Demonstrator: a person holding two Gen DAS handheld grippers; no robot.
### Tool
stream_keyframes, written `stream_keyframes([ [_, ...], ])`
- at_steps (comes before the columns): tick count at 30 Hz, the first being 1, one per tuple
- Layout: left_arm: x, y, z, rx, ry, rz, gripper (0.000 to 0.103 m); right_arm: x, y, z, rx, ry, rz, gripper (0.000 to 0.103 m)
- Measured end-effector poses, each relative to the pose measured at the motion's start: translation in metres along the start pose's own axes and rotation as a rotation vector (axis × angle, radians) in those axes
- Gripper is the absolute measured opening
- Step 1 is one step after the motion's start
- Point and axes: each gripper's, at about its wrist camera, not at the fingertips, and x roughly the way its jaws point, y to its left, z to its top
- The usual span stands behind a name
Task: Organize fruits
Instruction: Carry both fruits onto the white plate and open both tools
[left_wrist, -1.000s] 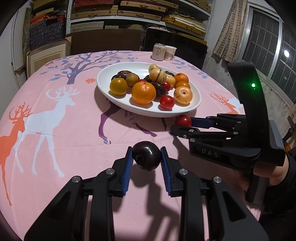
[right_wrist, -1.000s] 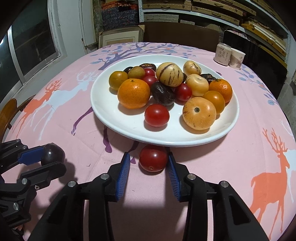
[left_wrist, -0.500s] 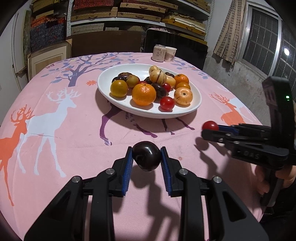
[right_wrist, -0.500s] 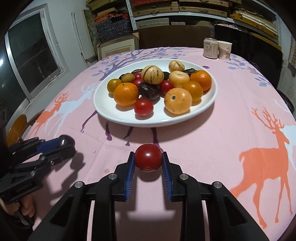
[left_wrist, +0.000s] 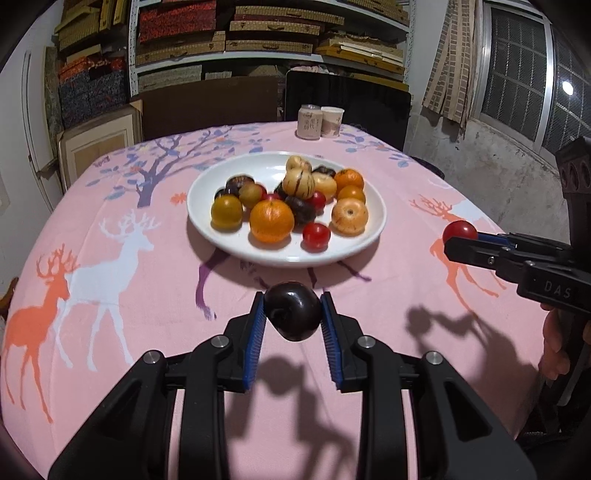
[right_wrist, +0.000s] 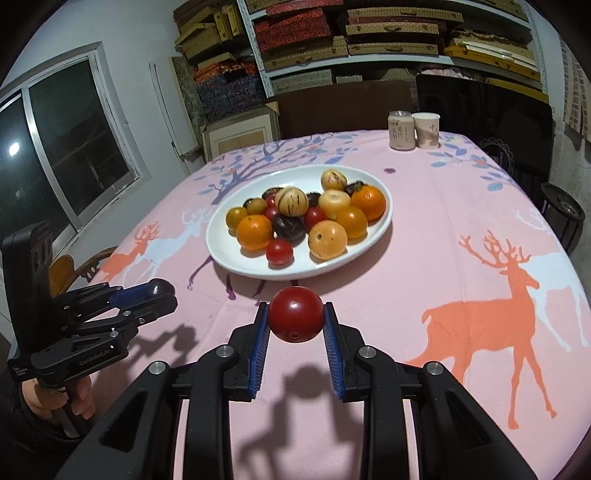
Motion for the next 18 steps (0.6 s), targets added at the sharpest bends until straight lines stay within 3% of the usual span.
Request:
stream_keyframes([
  [8,0.007,0.001,0.073,0.050,-0.066,0.034,0.029,0.009,-0.006,0.067,0.004,-0.029,0.022,0.029],
  [18,0.111,0.025,0.131,0.051,0.006,0.078,0.029,0.102,-0.029,0.132,0.053,0.054,-0.008,0.029],
])
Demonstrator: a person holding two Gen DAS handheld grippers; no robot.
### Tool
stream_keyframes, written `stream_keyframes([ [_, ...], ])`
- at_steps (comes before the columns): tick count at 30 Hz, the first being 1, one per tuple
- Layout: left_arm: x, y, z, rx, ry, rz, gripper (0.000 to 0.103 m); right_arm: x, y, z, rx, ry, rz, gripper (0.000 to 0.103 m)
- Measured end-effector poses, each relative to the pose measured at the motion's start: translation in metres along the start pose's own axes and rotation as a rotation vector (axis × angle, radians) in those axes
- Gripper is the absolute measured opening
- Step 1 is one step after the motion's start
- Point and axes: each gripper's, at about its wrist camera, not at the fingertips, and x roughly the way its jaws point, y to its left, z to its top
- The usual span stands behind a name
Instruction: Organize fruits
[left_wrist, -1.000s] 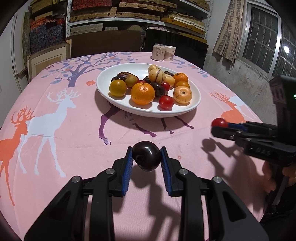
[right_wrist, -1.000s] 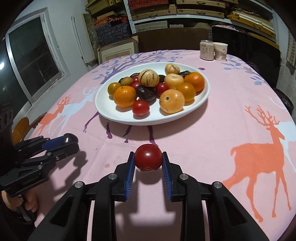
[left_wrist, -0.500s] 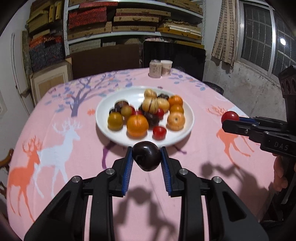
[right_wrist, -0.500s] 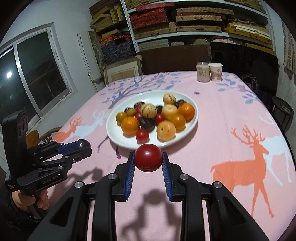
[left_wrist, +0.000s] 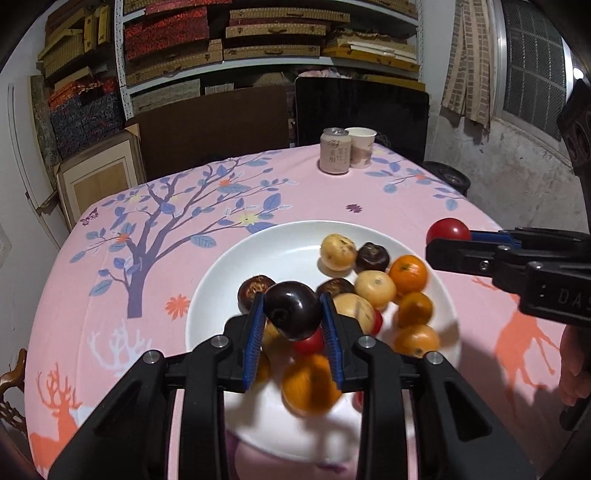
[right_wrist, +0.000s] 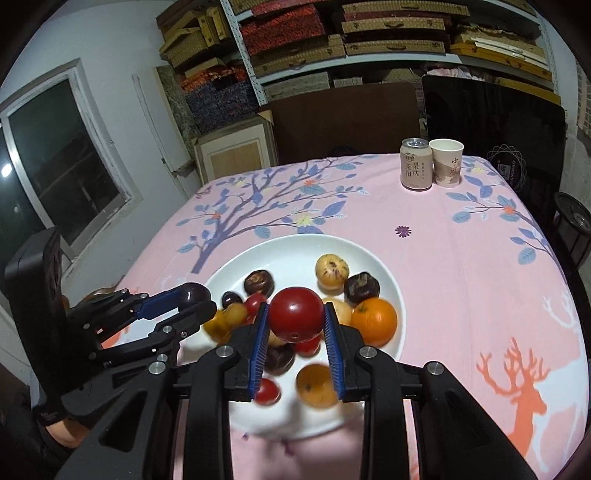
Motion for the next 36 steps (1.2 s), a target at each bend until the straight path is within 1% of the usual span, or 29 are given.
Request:
stream_keyframes([
  [5,0.034,0.005,0.008,0.010,0.024,-0.002,0.029,0.044,-0.005,0.016,0.002,0.027,-0.020,0.029],
  [8,0.048,0.007,0.010,0.016,0.044,-0.010,0.030,0.065,-0.004,0.021,-0.001,0.044,-0.012,0.031],
  [9,0.051,0.007,0.008,0.026,0.052,-0.005,0.041,0.069,-0.005,0.021,0.001,0.048,-0.004,0.035],
  [10,0.053,0.007,0.007,0.034,0.049,0.003,0.061,0.070,-0.006,0.021,0.008,0.040,-0.002,0.046],
  [11,0.051,0.007,0.005,0.034,0.028,0.018,0.070,0.069,-0.007,0.020,0.013,0.028,-0.004,0.054],
  [12,0.047,0.008,0.004,0.030,0.007,0.032,0.083,0.067,-0.007,0.019,0.014,0.019,-0.003,0.055],
  [13,0.044,0.009,0.003,0.025,-0.007,0.034,0.085,0.065,-0.008,0.017,0.017,0.014,-0.002,0.055],
  [15,0.038,0.010,0.001,0.011,-0.004,0.028,0.085,0.057,-0.012,0.013,0.029,0.004,-0.006,0.055],
  [17,0.032,0.011,-0.002,-0.002,0.001,0.035,0.090,0.046,-0.016,0.008,0.047,-0.005,0.001,0.055],
  [18,0.026,0.010,-0.006,-0.010,0.000,0.037,0.095,0.042,-0.017,0.005,0.053,-0.007,0.001,0.056],
  [19,0.020,0.010,-0.009,-0.015,0.002,0.039,0.096,0.034,-0.018,-0.001,0.061,-0.012,0.001,0.057],
  [20,0.015,0.009,-0.013,-0.021,0.007,0.040,0.096,0.027,-0.018,-0.006,0.067,-0.018,-0.001,0.063],
  [21,0.009,0.008,-0.018,-0.032,0.021,0.036,0.098,0.018,-0.018,-0.014,0.070,-0.027,-0.005,0.065],
  [23,-0.001,0.006,-0.028,-0.055,0.059,0.020,0.098,0.004,-0.015,-0.028,0.062,-0.036,-0.005,0.073],
  [24,-0.007,0.005,-0.035,-0.067,0.087,0.014,0.098,-0.003,-0.013,-0.035,0.059,-0.031,0.000,0.075],
  [25,-0.013,0.003,-0.042,-0.079,0.108,0.014,0.098,-0.011,-0.010,-0.047,0.063,-0.020,0.009,0.080],
  [26,-0.020,0.000,-0.049,-0.085,0.113,0.017,0.098,-0.016,-0.009,-0.054,0.069,-0.011,0.013,0.085],
  [27,-0.030,-0.003,-0.056,-0.087,0.116,0.023,0.098,-0.022,-0.007,-0.063,0.076,0.000,0.014,0.088],
  [28,-0.040,-0.008,-0.064,-0.086,0.115,0.028,0.098,-0.030,-0.005,-0.074,0.081,0.009,0.008,0.095],
  [29,-0.048,-0.011,-0.071,-0.082,0.116,0.031,0.098,-0.037,-0.003,-0.084,0.081,0.012,-0.004,0.097],
  [31,-0.072,-0.019,-0.086,-0.085,0.099,0.049,0.098,-0.056,0.004,-0.102,0.070,0.011,-0.032,0.098],
  [32,-0.084,-0.022,-0.092,-0.086,0.089,0.067,0.098,-0.067,0.009,-0.110,0.059,0.006,-0.044,0.099],
  [35,-0.127,-0.033,-0.113,-0.085,0.056,0.159,0.098,-0.101,0.021,-0.130,0.024,-0.025,-0.054,0.099],
  [36,-0.140,-0.035,-0.118,-0.086,0.043,0.164,0.098,-0.116,0.026,-0.138,0.011,-0.045,-0.059,0.099],
])
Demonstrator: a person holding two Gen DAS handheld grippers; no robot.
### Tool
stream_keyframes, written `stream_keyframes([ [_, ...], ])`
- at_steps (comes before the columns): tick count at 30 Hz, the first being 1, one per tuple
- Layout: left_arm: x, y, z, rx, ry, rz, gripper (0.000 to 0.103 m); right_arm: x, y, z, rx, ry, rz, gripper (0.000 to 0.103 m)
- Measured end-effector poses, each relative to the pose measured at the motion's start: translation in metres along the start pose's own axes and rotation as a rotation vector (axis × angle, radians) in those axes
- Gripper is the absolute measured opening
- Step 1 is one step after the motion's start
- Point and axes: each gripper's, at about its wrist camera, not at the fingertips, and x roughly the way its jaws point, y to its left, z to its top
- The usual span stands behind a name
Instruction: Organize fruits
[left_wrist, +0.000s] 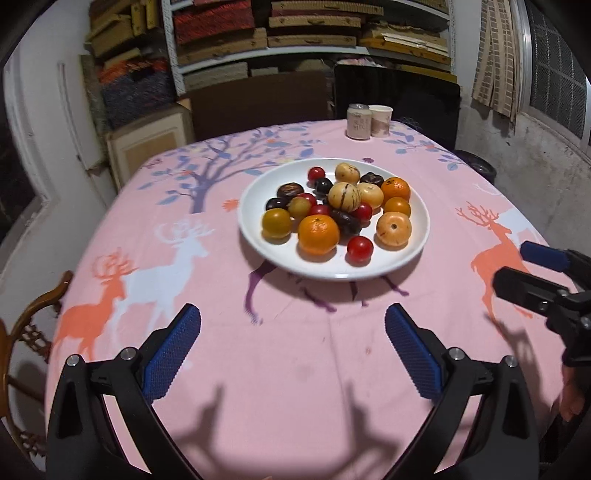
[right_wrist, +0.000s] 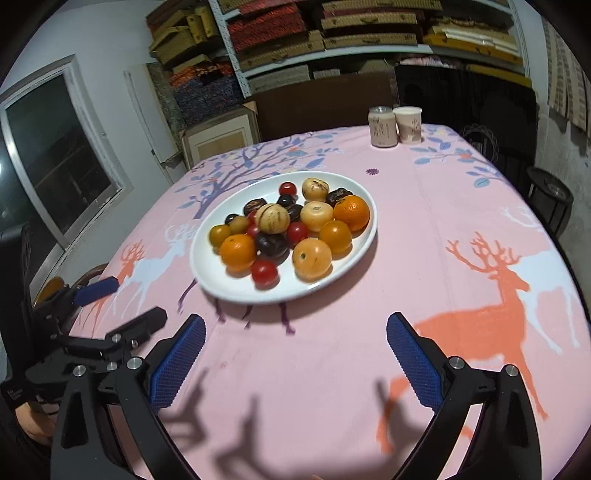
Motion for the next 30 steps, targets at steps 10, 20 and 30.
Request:
stream_keyframes([
  [10,-0.101,0.001,-0.052,-0.062,-0.108,-0.037,0.098,-0.096,0.027,-0.058,-0.008,-0.110,0.013,0.099],
  [20,-0.131,0.001,-0.067,-0.042,-0.177,0.034,0.098,-0.121,0.044,-0.071,-0.033,-0.141,0.004,0.099],
  [30,-0.115,0.010,-0.062,-0.069,-0.145,0.092,0.098,-0.113,0.042,-0.071,-0.019,-0.120,0.011,0.099],
])
